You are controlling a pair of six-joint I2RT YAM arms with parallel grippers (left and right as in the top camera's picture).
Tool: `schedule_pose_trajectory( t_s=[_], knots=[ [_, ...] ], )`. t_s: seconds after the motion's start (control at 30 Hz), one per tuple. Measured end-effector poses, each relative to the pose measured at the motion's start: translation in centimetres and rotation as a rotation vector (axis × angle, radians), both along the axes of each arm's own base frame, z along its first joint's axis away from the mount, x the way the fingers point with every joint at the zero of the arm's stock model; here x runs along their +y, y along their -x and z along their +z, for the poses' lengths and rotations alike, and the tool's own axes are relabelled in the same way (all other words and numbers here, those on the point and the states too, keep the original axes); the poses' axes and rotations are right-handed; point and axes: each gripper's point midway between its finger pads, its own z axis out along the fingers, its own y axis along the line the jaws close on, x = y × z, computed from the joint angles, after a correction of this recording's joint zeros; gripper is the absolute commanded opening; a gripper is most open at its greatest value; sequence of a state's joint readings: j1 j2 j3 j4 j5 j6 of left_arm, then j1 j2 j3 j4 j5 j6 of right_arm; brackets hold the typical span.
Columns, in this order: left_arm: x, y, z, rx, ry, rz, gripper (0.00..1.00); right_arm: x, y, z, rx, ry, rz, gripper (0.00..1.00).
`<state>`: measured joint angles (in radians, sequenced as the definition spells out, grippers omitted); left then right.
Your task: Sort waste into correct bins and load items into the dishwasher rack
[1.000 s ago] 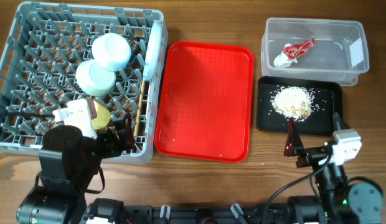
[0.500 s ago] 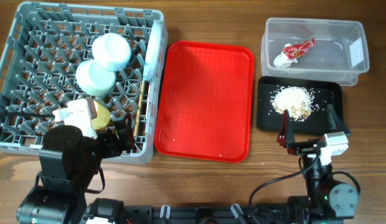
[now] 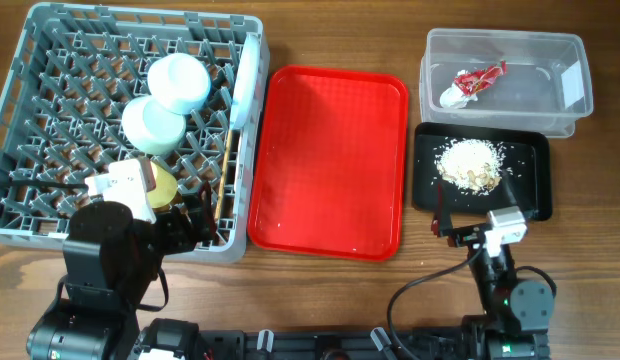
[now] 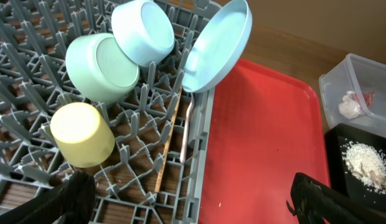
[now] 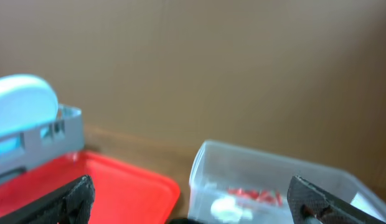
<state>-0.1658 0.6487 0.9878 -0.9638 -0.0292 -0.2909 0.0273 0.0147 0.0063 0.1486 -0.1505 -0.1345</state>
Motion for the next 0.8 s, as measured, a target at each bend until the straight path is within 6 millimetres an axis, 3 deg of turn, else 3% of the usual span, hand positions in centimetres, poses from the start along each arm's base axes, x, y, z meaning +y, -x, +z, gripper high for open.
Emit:
schedule_pose_trajectory(
  t_s=[0.17,0.8],
  knots=[
    [0.0,0.0,0.0,0.000,0.000,0.000,1.00,0.1,-0.2,-3.3,0.137,0.006,0.006,1.00],
    [0.0,0.0,0.0,0.000,0.000,0.000,1.00,0.1,-0.2,-3.3,0.137,0.005,0.006,1.00]
  ],
)
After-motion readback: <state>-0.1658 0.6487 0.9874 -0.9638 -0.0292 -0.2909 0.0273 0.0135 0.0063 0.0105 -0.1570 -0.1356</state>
